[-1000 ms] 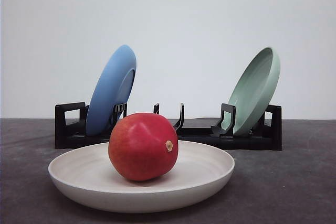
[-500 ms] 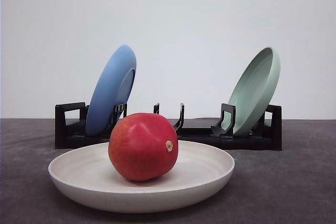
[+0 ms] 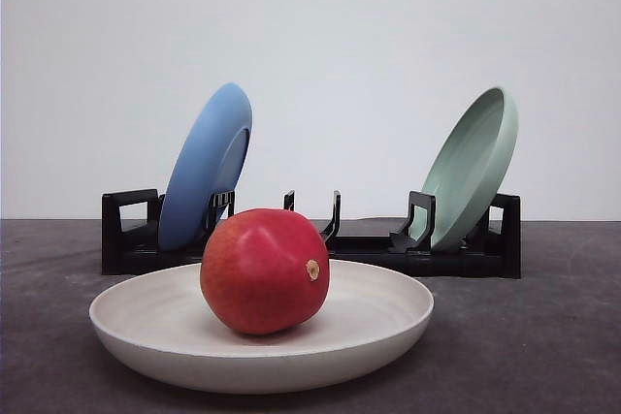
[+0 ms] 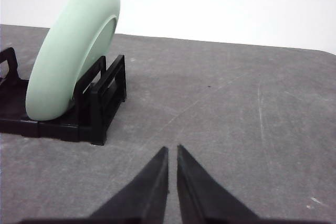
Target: Place pomegranate in white plate
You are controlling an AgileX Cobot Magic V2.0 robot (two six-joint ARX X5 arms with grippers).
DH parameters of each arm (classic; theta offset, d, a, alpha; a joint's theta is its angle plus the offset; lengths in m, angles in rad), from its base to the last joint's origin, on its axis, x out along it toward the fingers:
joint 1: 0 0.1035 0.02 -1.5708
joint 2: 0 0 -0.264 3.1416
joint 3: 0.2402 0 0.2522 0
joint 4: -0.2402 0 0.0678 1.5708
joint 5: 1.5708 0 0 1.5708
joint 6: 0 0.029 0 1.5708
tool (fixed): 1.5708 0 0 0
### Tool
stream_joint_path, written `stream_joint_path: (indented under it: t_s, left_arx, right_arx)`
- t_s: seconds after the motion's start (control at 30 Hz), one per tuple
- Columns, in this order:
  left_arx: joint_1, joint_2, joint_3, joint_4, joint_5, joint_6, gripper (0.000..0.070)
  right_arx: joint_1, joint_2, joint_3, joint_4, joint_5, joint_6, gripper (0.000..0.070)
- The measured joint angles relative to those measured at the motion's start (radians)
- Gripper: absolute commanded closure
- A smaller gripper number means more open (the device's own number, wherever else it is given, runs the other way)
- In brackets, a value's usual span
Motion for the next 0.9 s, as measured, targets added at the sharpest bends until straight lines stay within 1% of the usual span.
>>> stream_joint_path:
  t_s: [0.9]
  left_arx:
    - [0.0,0.0,0.0,0.0,0.0,0.0,0.0683]
  right_arx:
    - [0.0,0.0,0.0,0.0,0.0,0.0,0.0674]
